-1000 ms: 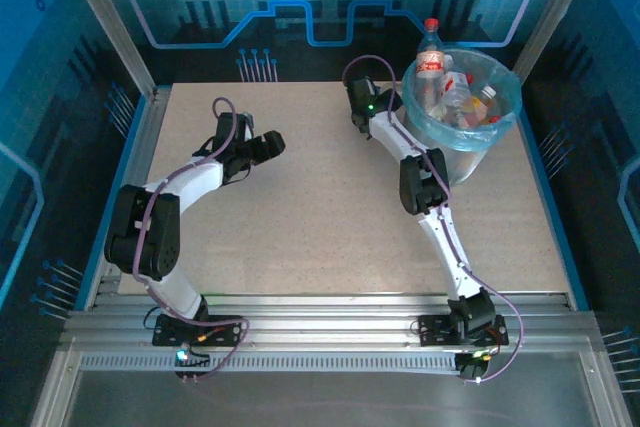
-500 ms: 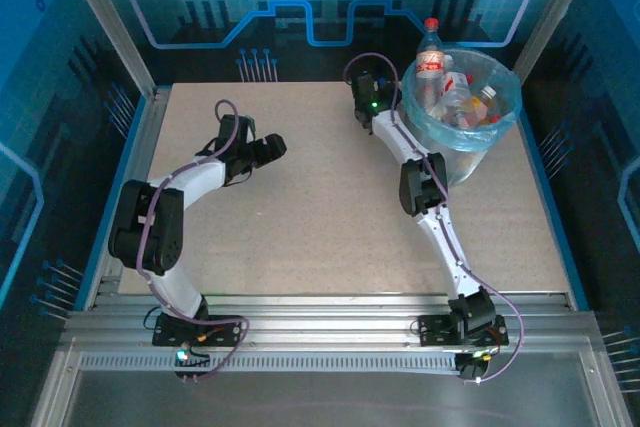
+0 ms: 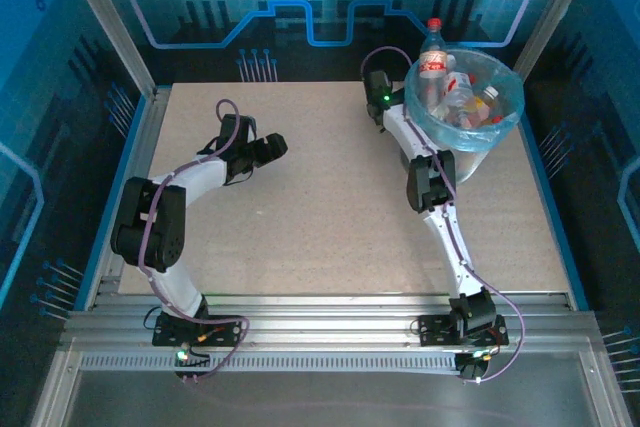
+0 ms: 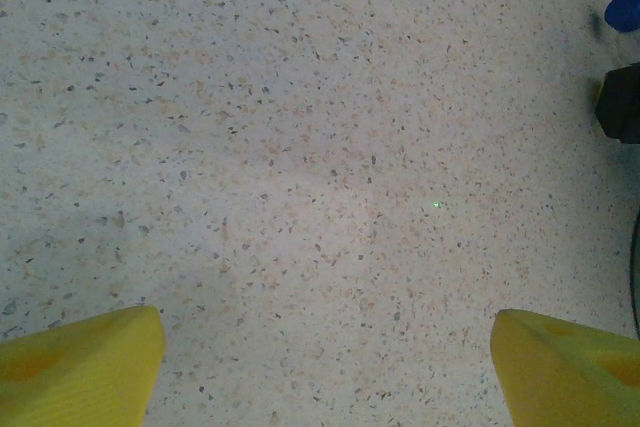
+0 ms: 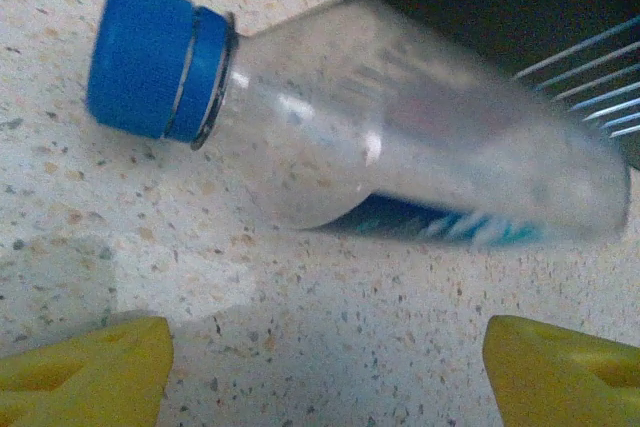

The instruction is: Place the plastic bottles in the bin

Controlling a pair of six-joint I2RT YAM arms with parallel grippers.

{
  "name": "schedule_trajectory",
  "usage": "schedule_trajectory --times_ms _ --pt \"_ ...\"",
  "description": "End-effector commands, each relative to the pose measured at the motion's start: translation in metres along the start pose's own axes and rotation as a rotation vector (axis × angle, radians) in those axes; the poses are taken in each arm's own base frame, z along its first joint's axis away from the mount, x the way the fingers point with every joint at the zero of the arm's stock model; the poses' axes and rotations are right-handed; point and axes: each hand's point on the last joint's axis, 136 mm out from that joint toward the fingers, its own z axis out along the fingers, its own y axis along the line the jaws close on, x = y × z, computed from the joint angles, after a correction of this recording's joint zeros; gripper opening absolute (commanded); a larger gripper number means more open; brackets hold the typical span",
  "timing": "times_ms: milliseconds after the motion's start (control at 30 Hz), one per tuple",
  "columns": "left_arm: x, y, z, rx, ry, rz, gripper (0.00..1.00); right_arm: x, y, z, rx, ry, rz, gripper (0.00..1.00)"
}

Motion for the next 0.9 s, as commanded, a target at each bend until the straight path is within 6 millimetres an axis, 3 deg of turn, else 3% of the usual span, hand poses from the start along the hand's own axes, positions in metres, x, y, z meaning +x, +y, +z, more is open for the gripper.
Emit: schedule_trajectory --times_ms 0,300,567,867 --pt "-0.01 -0.01 0.0 0.033 -0.017 -0.006 0.86 0.027 -0.023 0.0 -0.006 0.109 0.033 0.82" --pt "-0.008 -0.007 0.002 0.023 -0.015 -0.001 0.86 0.03 -0.046 -0.003 0.015 0.121 0.093 0.82" --pt "-0.01 -0.008 0.002 0.027 -0.02 -0.005 0.86 0.004 -0.015 -0.031 -0.085 0.043 0.125 0.8" --pt "-0.006 -0.004 0.0 0.015 -0.017 0.012 0.86 -0.011 0.004 -0.037 -0.075 0.012 0.192 0.79"
